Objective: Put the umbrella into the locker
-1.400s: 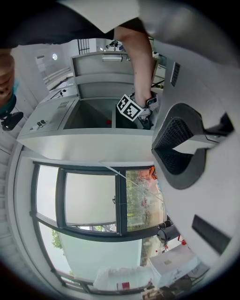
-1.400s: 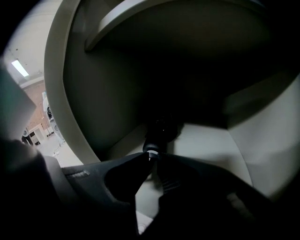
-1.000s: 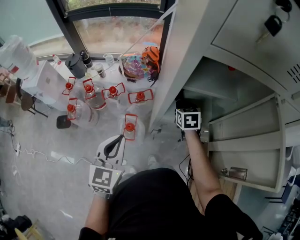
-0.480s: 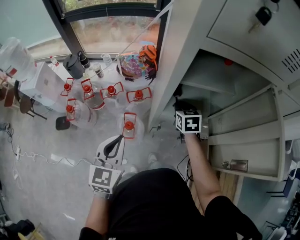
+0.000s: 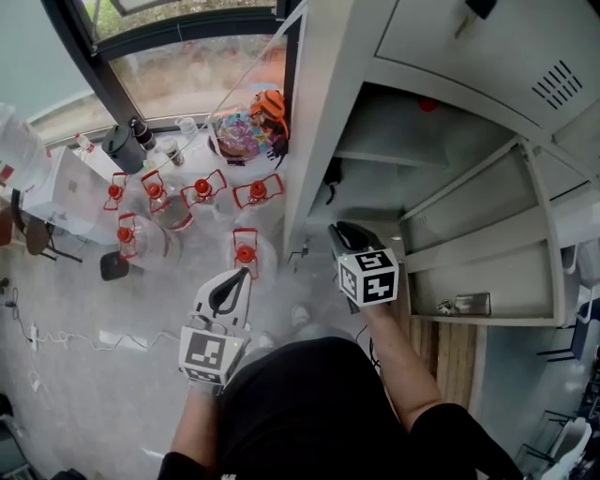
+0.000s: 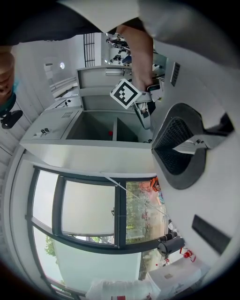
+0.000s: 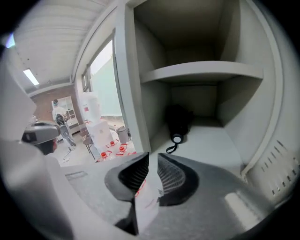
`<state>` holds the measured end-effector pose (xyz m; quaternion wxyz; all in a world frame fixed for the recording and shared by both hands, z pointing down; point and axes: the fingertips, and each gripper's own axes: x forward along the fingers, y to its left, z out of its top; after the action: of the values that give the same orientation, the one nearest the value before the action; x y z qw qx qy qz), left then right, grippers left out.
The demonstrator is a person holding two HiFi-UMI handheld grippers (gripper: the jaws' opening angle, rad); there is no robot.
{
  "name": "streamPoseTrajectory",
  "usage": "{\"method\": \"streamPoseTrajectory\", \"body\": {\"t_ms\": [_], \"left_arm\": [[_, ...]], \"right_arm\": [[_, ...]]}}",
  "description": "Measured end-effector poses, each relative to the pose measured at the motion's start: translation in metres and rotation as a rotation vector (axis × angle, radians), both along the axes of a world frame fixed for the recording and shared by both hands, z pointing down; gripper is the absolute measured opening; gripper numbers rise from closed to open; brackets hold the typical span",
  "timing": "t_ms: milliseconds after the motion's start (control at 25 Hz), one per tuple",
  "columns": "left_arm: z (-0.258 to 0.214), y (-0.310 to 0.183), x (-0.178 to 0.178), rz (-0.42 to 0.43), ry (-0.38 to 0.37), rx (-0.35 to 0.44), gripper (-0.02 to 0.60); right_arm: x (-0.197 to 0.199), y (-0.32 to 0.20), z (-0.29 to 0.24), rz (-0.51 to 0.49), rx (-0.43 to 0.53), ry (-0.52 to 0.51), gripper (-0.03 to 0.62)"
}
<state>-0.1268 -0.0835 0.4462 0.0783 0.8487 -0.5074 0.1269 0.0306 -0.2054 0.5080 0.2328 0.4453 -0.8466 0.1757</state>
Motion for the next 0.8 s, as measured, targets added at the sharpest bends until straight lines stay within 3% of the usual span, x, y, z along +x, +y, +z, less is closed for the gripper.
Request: {"method": "streamPoseTrajectory", "body": {"t_ms": [800], "left_arm": [[-0.016, -0.007, 0.057, 0.216, 0.045, 0.049, 0.005]], "right_arm": [[0.037, 0.089, -0.092, -0.004, 0.265, -0.193, 0.052]]}}
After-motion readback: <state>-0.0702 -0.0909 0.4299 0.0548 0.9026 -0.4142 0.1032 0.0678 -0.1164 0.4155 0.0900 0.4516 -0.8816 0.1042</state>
